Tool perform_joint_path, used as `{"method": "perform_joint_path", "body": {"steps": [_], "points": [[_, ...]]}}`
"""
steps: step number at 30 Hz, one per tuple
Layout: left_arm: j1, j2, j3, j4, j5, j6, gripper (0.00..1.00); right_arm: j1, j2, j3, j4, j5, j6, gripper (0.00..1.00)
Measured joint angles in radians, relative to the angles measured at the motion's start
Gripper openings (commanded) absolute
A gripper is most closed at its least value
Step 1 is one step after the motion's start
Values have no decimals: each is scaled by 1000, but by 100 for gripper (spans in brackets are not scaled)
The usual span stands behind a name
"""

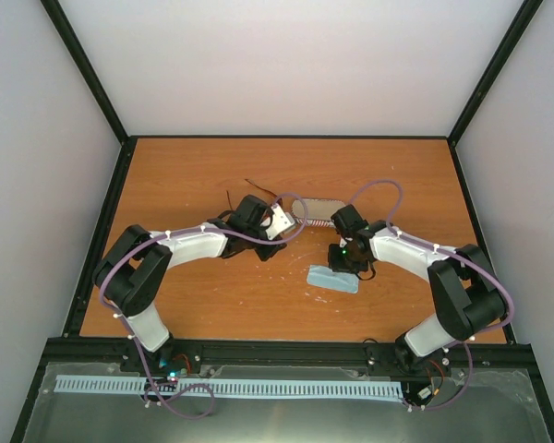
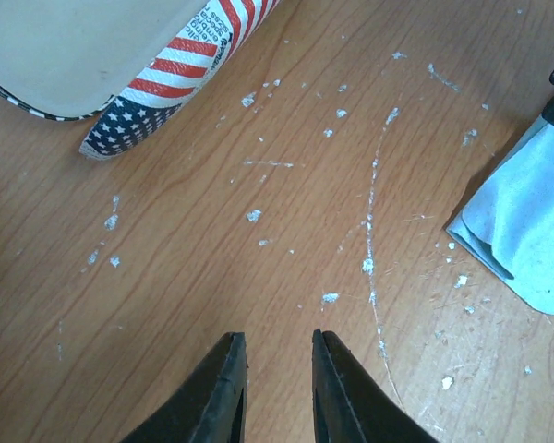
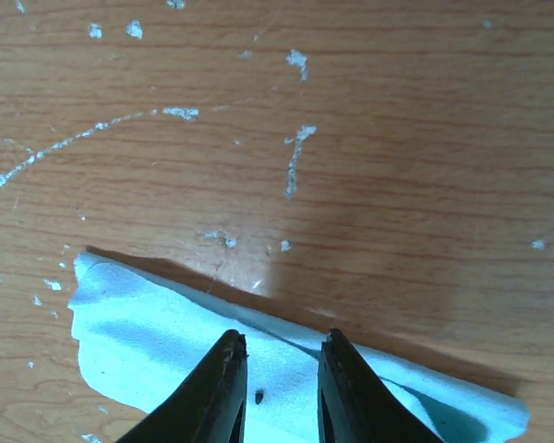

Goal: Organize the sunglasses

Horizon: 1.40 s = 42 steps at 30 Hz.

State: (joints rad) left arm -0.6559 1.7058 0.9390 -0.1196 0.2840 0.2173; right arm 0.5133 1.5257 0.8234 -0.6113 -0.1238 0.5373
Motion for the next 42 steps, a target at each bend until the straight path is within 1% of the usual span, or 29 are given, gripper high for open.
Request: {"method": "perform_joint_path", "body": {"steps": [7, 9, 14, 20, 29, 38, 42], "points": [[2, 0, -11, 3, 5, -2, 23, 0, 27, 2, -4, 20, 10, 23], [3, 0, -13, 8, 5, -3, 23, 0, 38, 2, -7, 19, 10, 21], [3, -7, -21, 15, 10, -3, 23, 0, 46, 2, -10, 19, 11, 14], [3, -9, -31, 19, 12, -3, 23, 0, 51, 2, -10, 19, 9, 3], [3, -9, -43, 27, 12, -4, 22, 0, 44, 3, -18, 18, 10, 3], [4, -21, -58, 36, 12, -10, 23, 10, -110, -13, -21, 9, 32, 3], [4, -26, -60, 38, 12, -10, 23, 23, -113, -37, -18, 0, 32, 3]]}}
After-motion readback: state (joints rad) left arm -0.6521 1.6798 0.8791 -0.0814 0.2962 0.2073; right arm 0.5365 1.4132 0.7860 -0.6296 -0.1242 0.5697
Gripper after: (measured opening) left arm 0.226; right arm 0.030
